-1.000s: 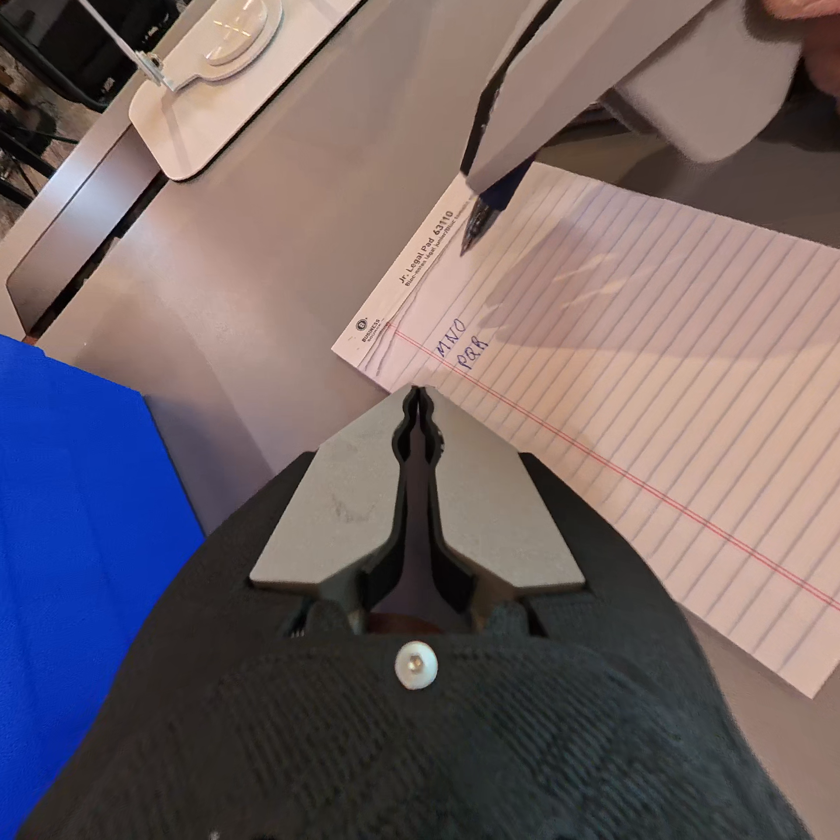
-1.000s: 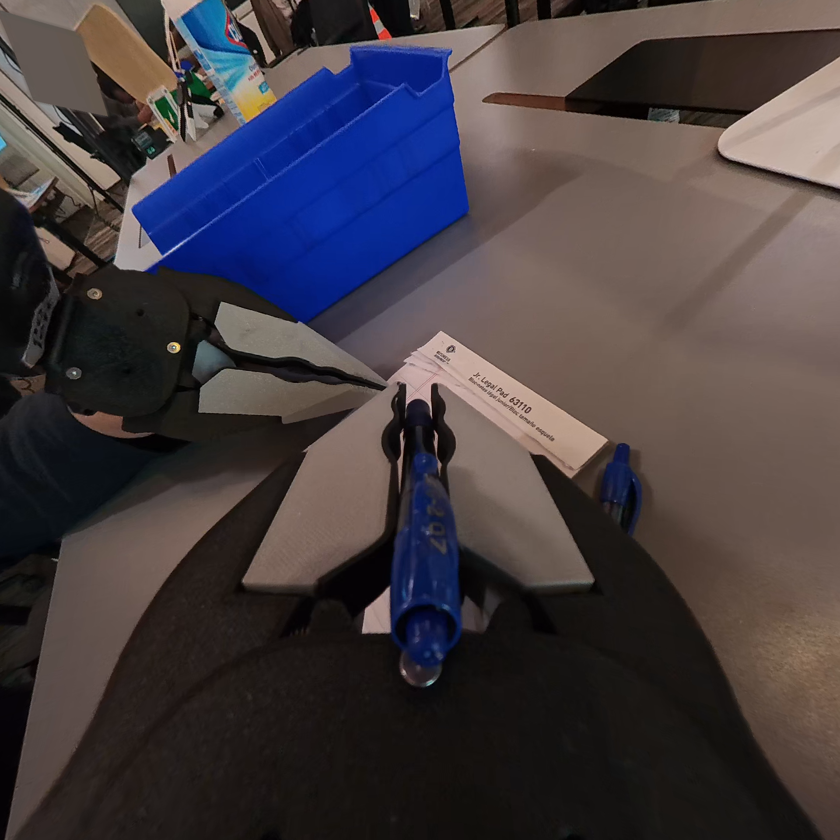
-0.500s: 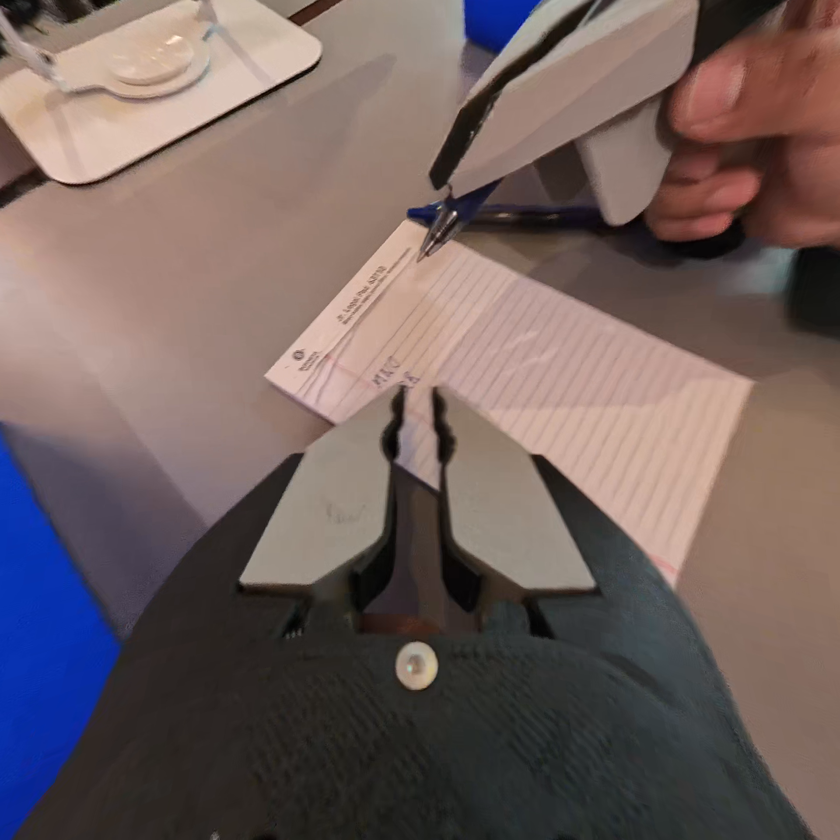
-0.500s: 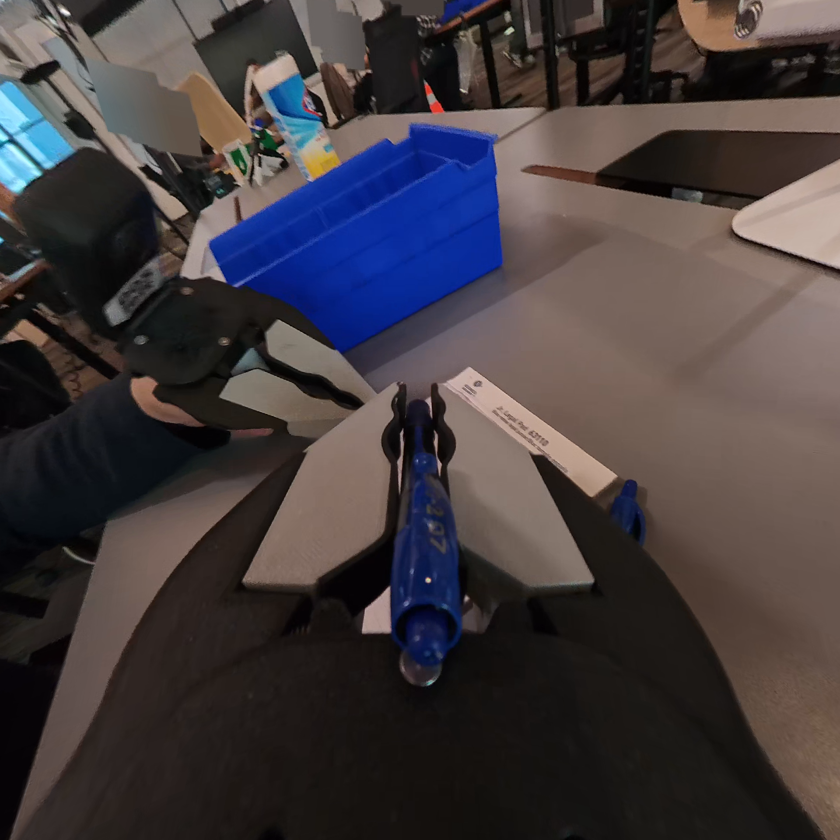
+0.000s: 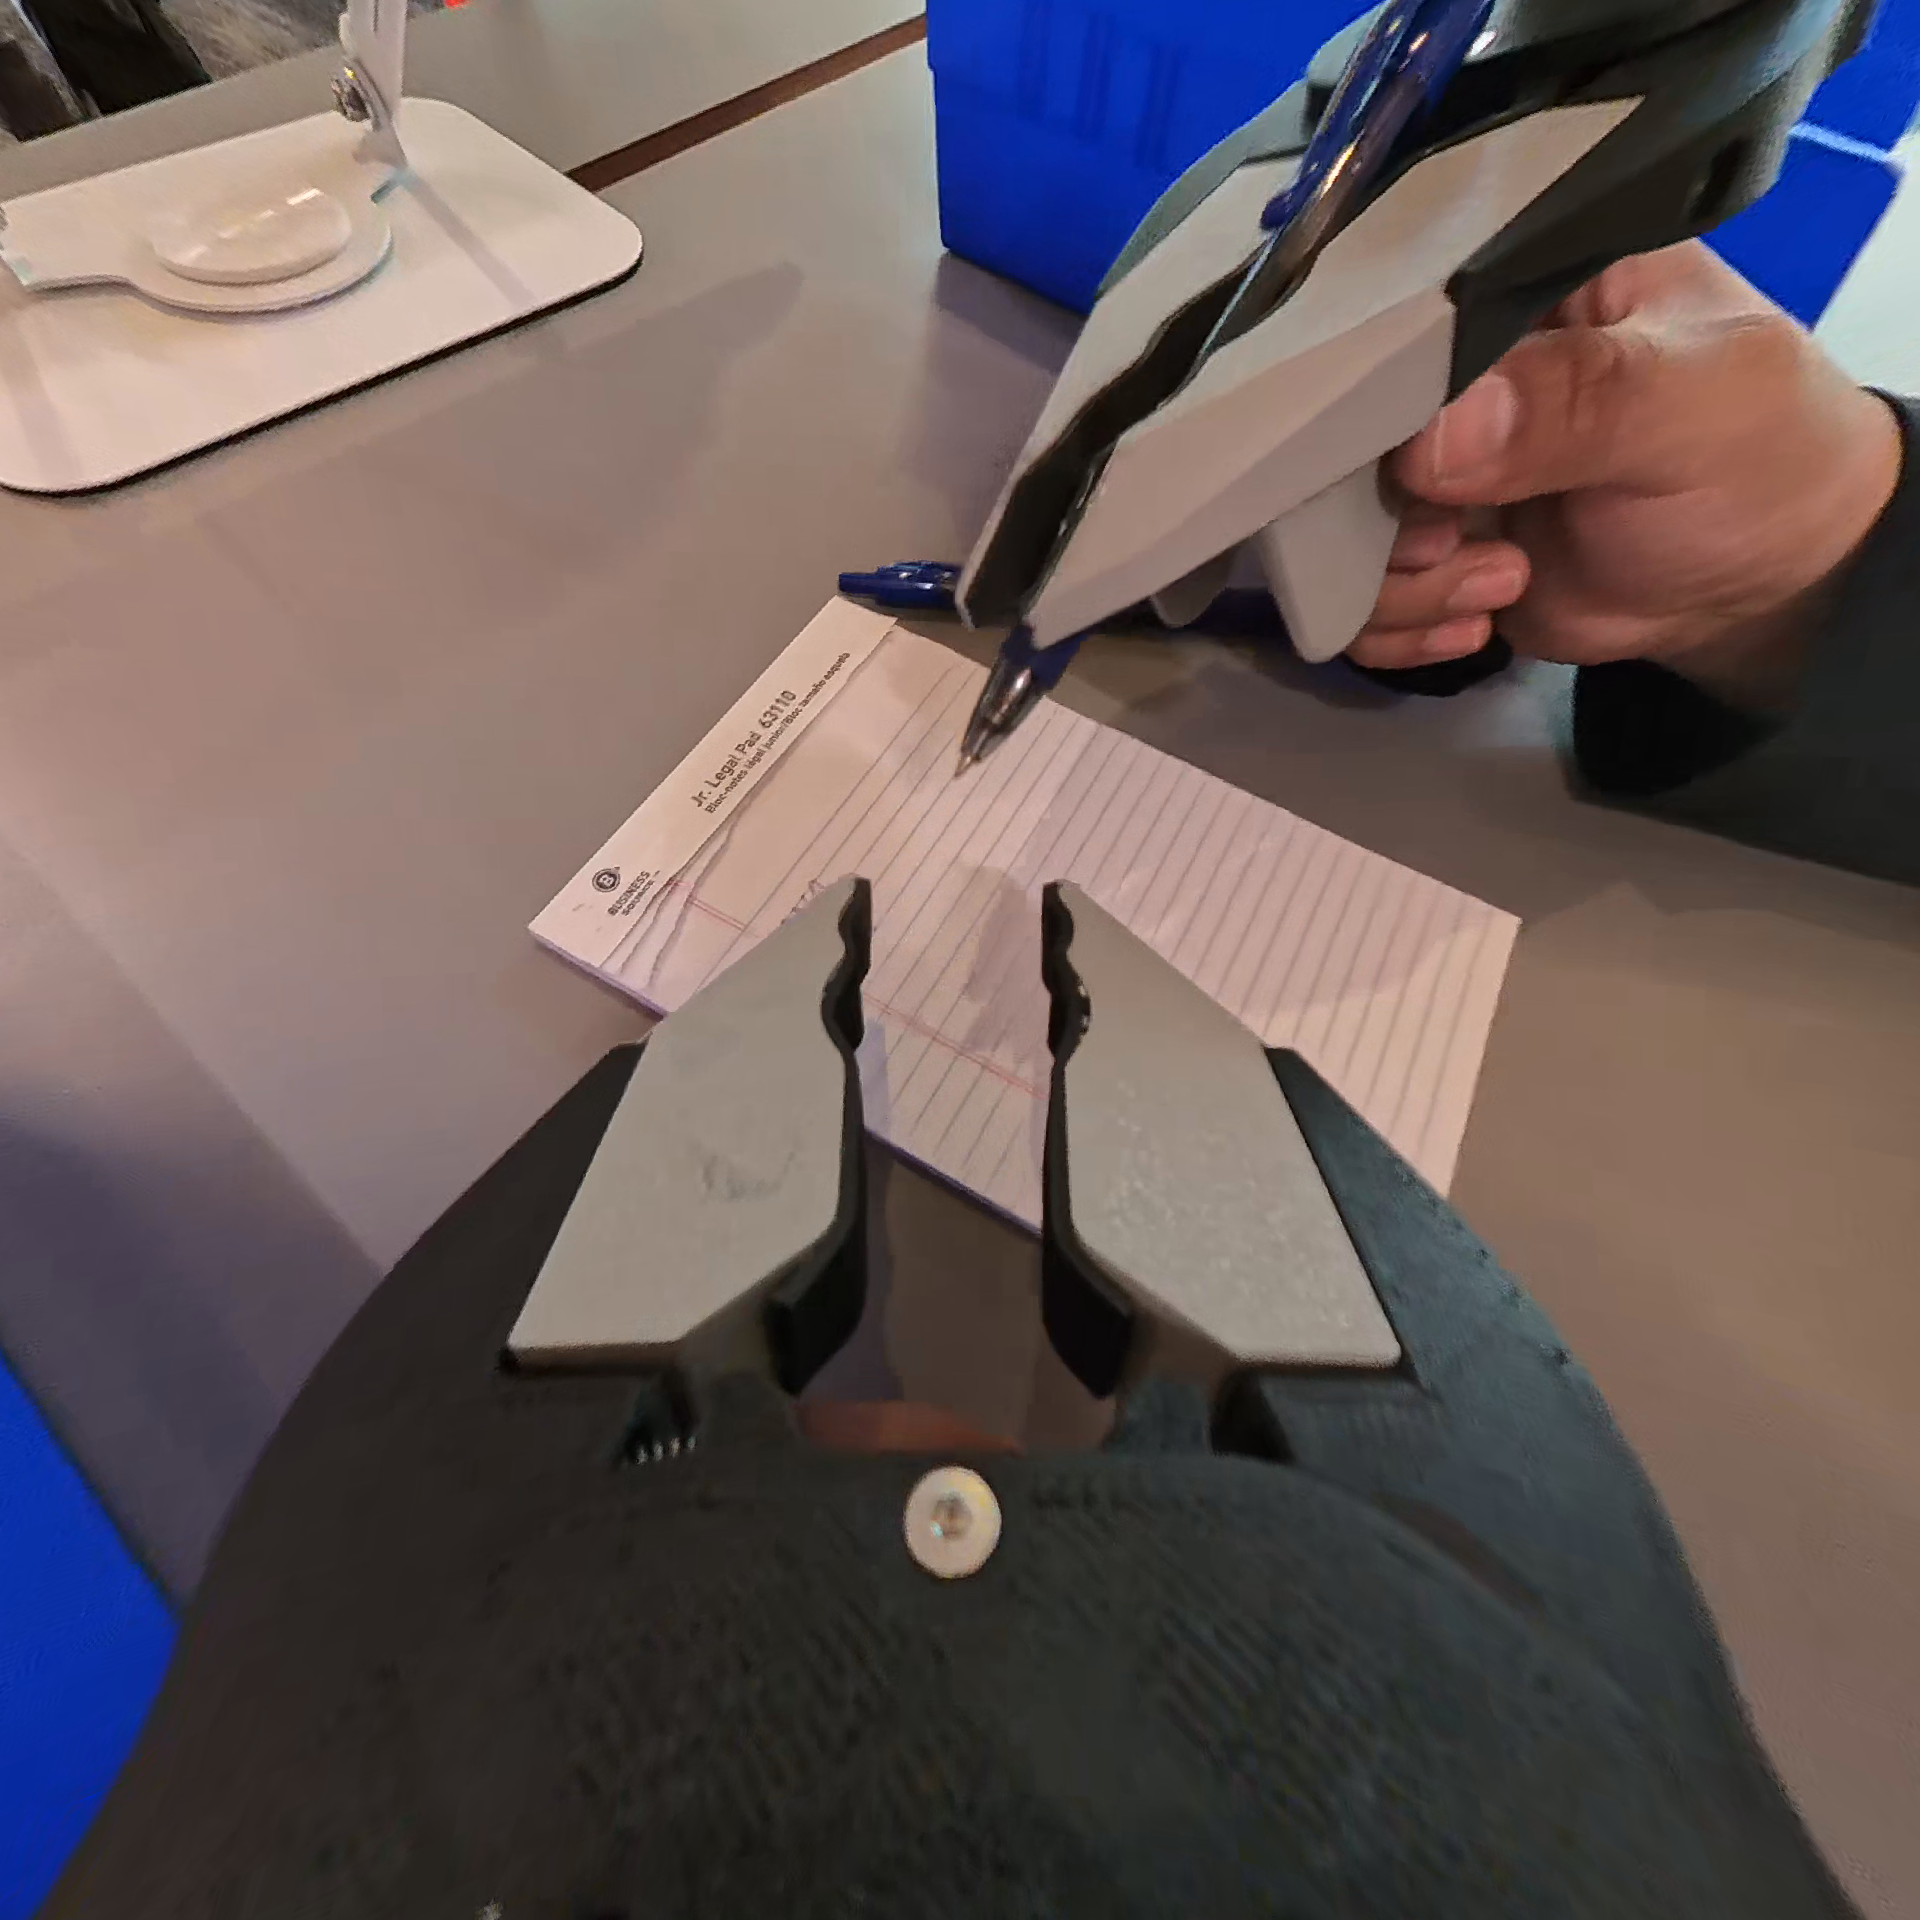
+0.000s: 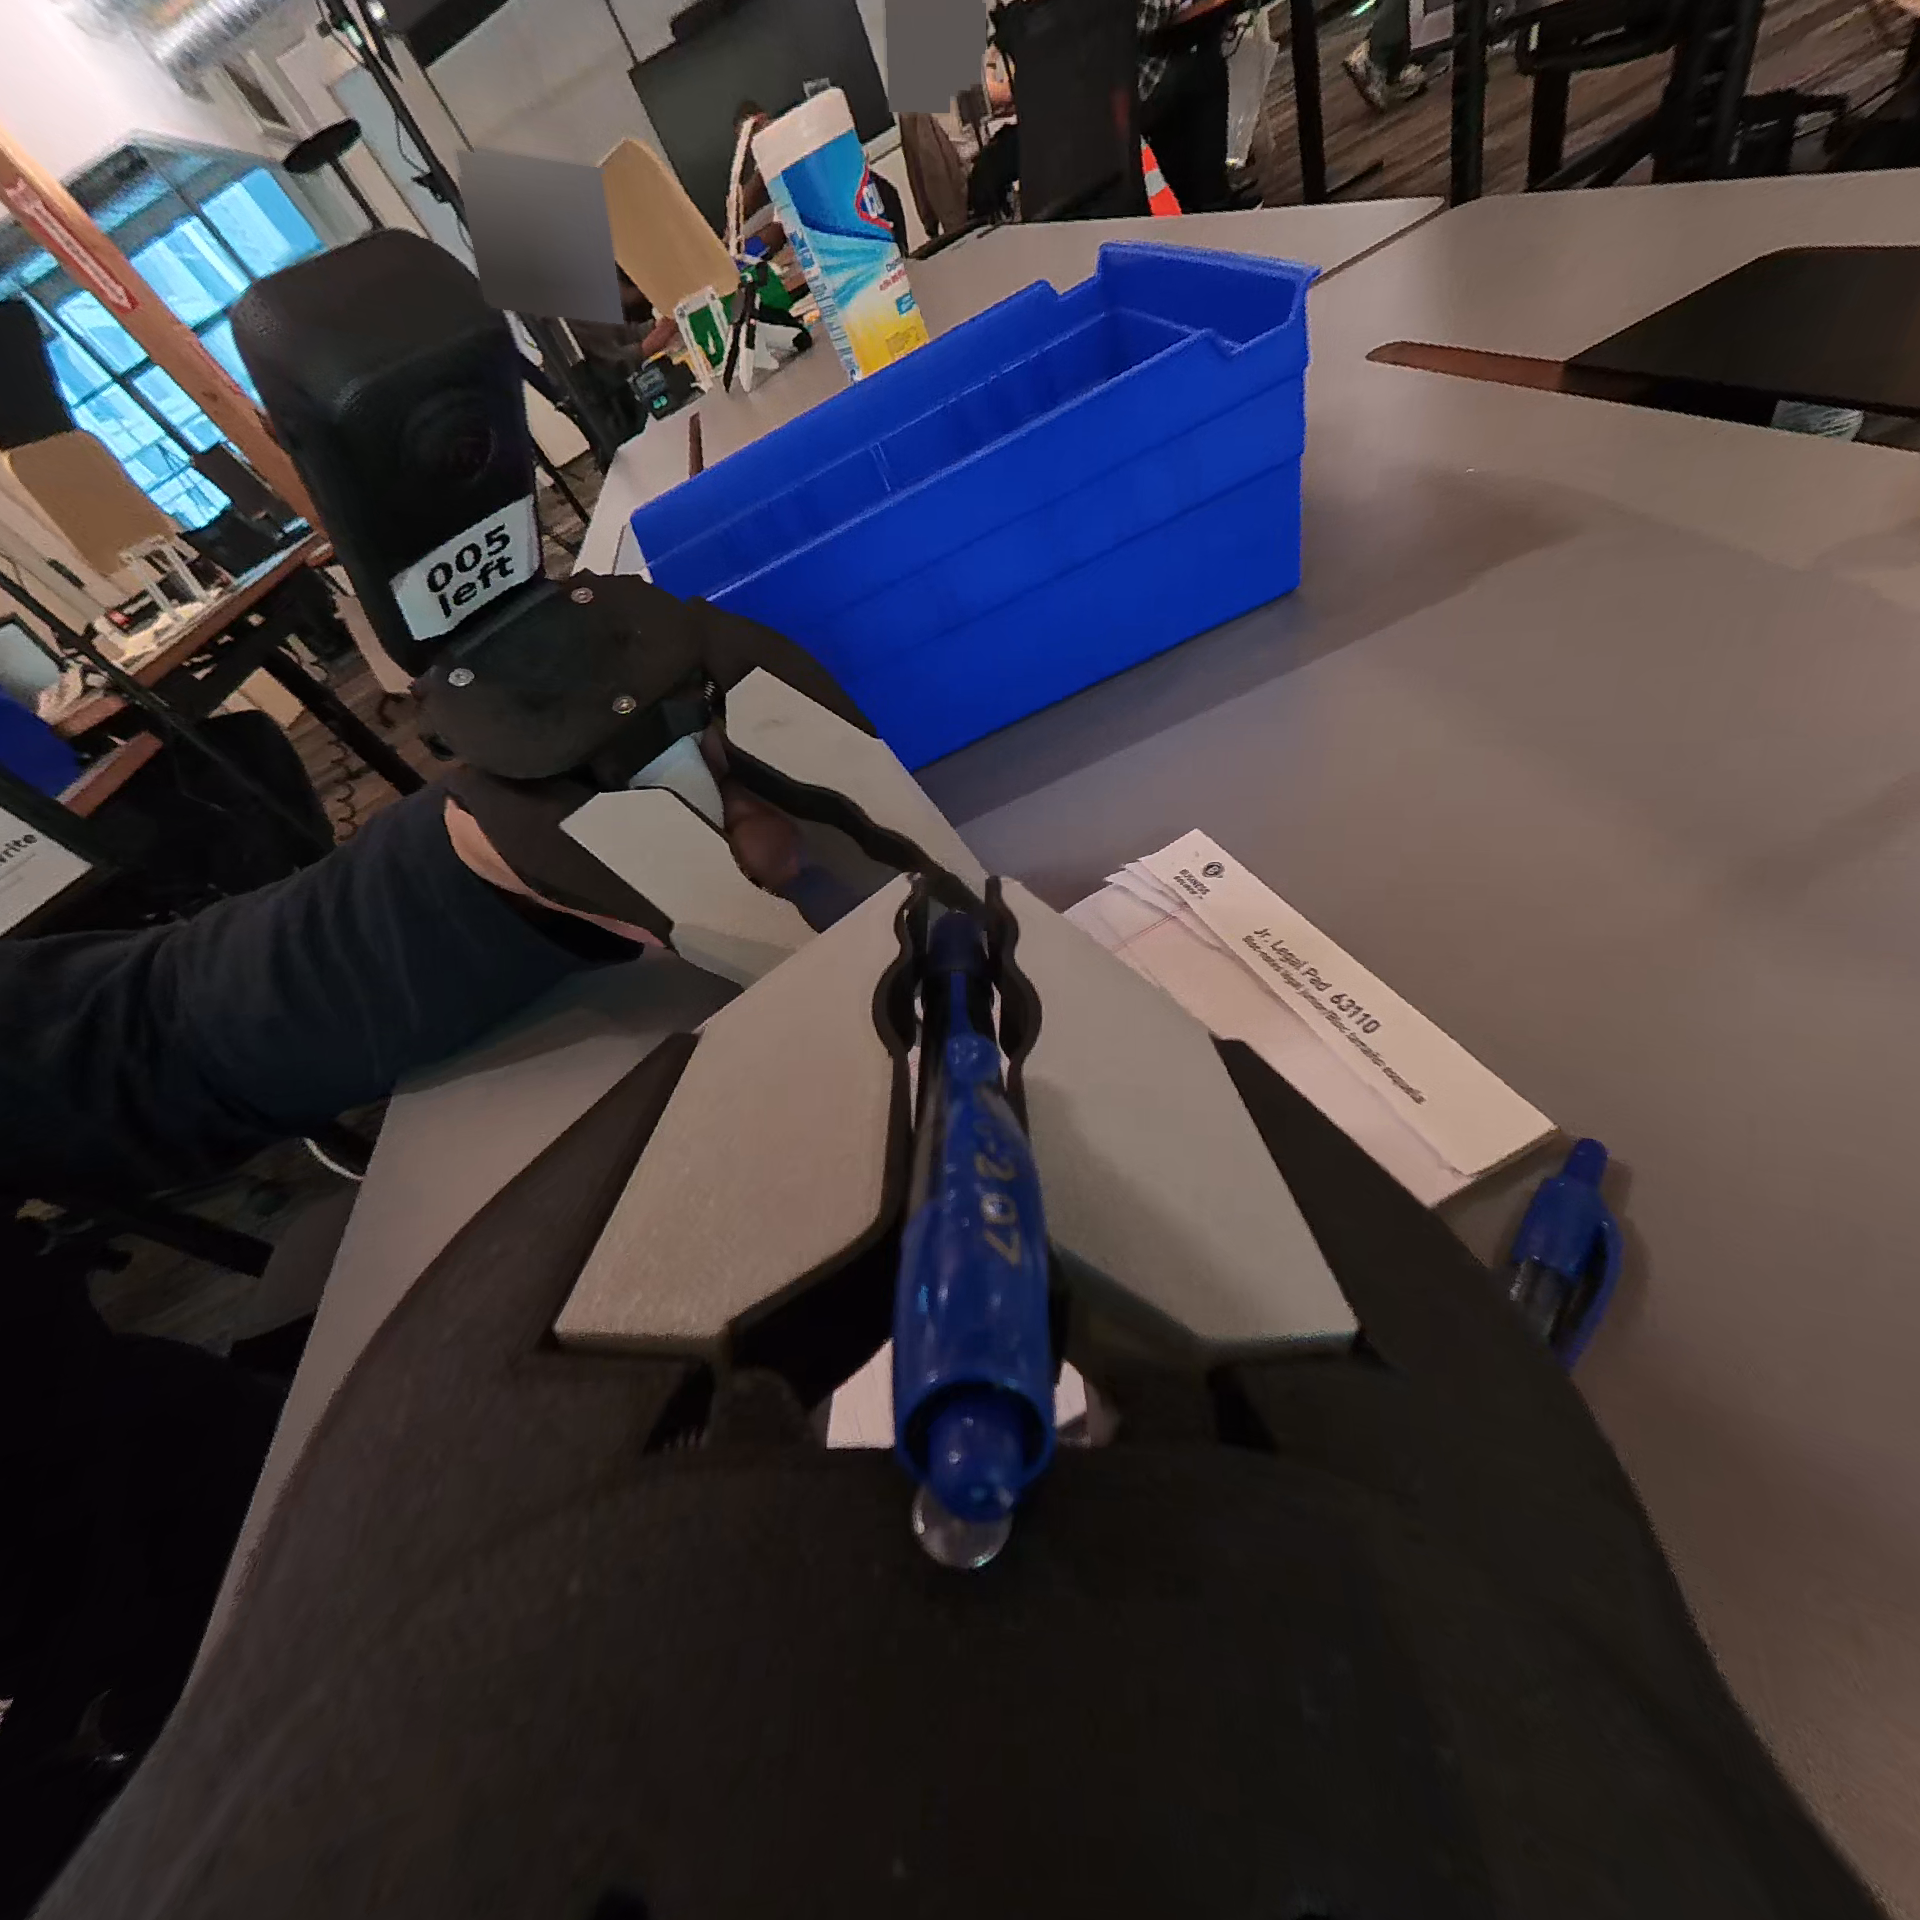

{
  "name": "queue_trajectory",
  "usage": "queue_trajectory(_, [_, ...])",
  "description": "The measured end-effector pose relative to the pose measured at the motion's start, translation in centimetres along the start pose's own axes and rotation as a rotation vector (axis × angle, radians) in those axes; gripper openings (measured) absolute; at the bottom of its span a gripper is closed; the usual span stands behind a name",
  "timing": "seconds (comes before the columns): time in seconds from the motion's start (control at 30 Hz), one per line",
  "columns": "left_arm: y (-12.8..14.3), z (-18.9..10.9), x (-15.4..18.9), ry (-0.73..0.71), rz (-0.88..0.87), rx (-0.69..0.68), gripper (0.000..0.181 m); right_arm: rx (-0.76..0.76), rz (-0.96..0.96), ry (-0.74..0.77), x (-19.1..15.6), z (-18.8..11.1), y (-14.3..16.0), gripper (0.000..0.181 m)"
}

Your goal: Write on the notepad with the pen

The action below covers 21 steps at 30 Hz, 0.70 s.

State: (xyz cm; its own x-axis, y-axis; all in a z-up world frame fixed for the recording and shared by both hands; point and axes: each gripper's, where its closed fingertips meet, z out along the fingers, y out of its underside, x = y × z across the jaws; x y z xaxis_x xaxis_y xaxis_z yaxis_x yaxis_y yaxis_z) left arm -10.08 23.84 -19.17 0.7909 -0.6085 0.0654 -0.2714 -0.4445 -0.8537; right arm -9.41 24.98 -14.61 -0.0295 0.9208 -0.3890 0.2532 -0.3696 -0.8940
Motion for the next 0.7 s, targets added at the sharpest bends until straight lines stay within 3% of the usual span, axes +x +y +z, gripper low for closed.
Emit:
queue_trajectory(0.27, [-1.7, -0.8, 2.4, 0.133, 0.013, 0.093, 0.029, -0.049, 0.044, -0.169, -2.5, 0.4, 0.7, 0.007])
queue_trajectory(0.4, [-2.0, -1.3, 3.9, 0.213, 0.057, 0.122, 0.008, -0.066, 0.083, -0.255, -3.7, 0.8, 1.1, 0.006])
queue_trajectory(0.7, [-1.8, -1.4, 3.3, 0.236, -0.028, 0.103, 0.008, 0.074, 0.126, -0.162, -1.6, -0.4, -1.2, 0.009])
